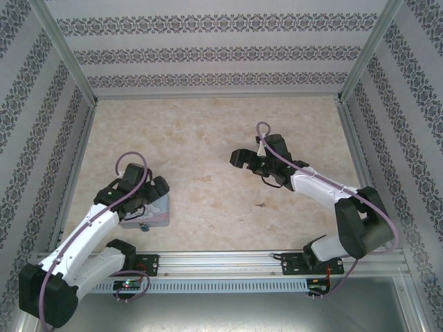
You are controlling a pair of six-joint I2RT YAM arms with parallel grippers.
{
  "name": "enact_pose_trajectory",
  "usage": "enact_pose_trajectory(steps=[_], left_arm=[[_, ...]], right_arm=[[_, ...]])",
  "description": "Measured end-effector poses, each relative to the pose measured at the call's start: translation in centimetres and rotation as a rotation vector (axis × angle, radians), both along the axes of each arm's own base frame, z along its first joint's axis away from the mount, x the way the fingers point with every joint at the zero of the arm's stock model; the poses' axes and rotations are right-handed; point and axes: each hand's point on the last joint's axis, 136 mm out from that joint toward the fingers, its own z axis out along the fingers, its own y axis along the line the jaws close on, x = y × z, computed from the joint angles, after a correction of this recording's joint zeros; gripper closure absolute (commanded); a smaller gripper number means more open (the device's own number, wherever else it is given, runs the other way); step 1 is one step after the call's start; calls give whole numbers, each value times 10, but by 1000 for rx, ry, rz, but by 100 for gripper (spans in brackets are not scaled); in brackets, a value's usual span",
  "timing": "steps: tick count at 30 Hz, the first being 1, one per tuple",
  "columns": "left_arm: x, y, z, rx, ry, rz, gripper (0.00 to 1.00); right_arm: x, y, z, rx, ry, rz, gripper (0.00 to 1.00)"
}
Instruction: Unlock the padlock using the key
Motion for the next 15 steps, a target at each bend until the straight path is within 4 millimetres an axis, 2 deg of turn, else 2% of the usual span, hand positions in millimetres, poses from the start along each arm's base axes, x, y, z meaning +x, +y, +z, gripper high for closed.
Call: enact_pose_trajectory(steps=[3, 6, 9, 13, 15], left_arm=[[11, -21, 1, 0, -31, -23, 0], [25, -51, 4, -3, -49, -61, 0], [46, -94, 8, -8, -56, -115, 0], [85, -170, 15, -44, -57, -196, 1], [105, -199, 22, -72, -70, -222, 1]], right_arm=[[-1, -9, 3, 12, -5, -14, 7], [-4, -17, 0, 20, 5, -26, 8], [-7, -25, -4, 23, 17, -38, 9], [-9, -36, -2, 28, 18, -66, 11], [-10, -42, 1, 33, 8, -80, 11]])
